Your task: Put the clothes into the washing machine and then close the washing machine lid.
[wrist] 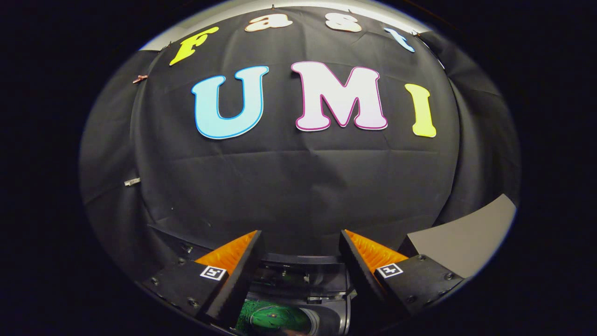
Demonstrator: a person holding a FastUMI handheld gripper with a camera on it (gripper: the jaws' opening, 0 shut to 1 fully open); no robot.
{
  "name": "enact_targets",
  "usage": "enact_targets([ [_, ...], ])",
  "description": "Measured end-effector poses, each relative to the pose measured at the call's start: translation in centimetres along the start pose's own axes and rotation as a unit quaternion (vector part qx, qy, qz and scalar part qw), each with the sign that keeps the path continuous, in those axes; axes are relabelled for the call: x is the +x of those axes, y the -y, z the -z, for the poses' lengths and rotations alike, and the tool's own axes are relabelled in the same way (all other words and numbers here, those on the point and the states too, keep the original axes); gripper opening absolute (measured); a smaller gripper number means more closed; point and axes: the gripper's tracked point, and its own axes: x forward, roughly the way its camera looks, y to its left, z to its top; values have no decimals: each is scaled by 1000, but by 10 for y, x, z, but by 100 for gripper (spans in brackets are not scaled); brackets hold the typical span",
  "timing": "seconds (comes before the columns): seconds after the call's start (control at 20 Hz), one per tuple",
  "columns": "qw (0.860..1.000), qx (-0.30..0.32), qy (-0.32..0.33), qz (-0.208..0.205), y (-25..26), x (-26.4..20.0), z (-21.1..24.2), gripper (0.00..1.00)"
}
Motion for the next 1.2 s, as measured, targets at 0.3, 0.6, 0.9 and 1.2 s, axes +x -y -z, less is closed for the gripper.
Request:
enact_targets([
  [0.3,1000,4,-2,1,-3,-37,16,100],
  [0.6,1000,-3,15,21,-4,-70,35,100],
  [0.9,1000,-2,16,19,-7,-94,58,100],
  [1.2,996,-41,-74,16,-13,-112,120,99],
])
